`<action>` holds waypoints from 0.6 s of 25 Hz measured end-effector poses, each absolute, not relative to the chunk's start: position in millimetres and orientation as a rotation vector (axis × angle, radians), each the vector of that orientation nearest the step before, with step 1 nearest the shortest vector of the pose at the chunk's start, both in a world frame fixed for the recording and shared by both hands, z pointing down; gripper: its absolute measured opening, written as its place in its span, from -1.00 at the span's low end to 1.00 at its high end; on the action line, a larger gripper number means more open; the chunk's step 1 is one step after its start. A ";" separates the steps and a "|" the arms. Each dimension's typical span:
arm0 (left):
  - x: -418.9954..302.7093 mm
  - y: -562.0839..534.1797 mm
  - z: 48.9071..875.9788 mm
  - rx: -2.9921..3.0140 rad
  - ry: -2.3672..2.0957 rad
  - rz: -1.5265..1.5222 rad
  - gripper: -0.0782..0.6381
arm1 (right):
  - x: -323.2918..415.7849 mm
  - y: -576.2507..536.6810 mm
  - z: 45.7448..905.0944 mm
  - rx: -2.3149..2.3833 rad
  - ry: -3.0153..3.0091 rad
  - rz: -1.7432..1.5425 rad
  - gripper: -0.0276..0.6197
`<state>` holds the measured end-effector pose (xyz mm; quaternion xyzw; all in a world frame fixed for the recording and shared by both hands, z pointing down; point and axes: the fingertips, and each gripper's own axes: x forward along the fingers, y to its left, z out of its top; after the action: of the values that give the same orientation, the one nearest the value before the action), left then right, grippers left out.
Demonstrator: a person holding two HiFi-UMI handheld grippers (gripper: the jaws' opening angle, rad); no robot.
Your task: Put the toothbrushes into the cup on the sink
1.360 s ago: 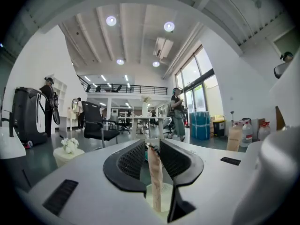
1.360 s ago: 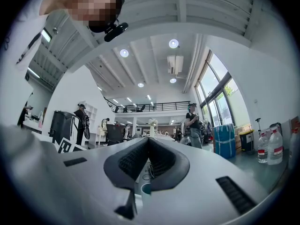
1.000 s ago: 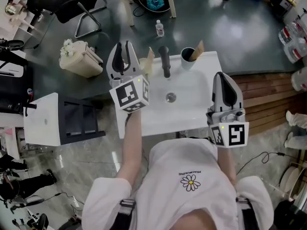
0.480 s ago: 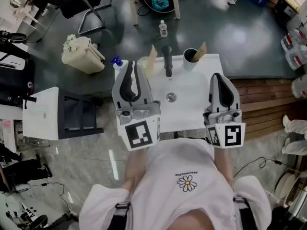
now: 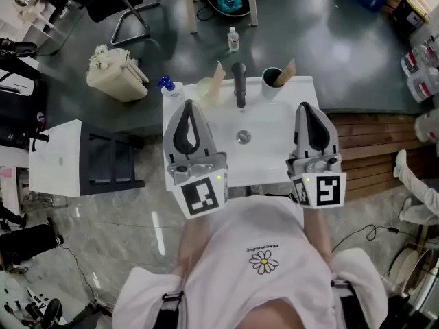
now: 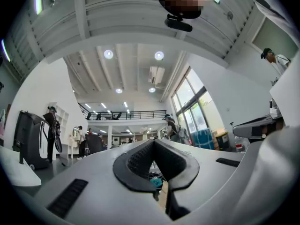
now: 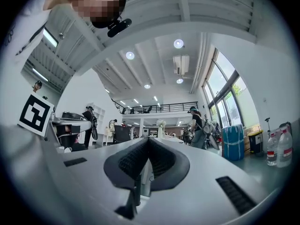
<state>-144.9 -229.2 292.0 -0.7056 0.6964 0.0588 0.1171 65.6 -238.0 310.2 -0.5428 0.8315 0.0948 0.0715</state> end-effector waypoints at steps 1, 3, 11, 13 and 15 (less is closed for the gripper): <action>-145.4 -229.1 292.2 -2.063 2.039 0.170 -0.74 | 64.6 -237.7 310.8 -1.637 2.505 0.295 -0.88; -146.3 -229.1 293.0 -2.062 2.041 0.167 -0.74 | 62.7 -237.3 311.1 -1.636 2.509 0.301 -0.88; -148.9 -232.6 295.6 -2.072 2.047 0.166 -0.74 | 61.8 -239.7 313.2 -1.642 2.514 0.303 -0.88; -149.3 -232.8 293.8 -2.071 2.045 0.166 -0.74 | 62.3 -240.3 313.3 -1.647 2.516 0.299 -0.88; -150.4 -233.0 292.2 -2.071 2.045 0.163 -0.74 | 62.2 -240.3 312.8 -1.649 2.517 0.296 -0.88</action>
<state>-150.4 -233.0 292.2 -0.7060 0.6969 0.0555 0.1130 62.2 -240.3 312.8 -0.5444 0.8310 0.0977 0.0588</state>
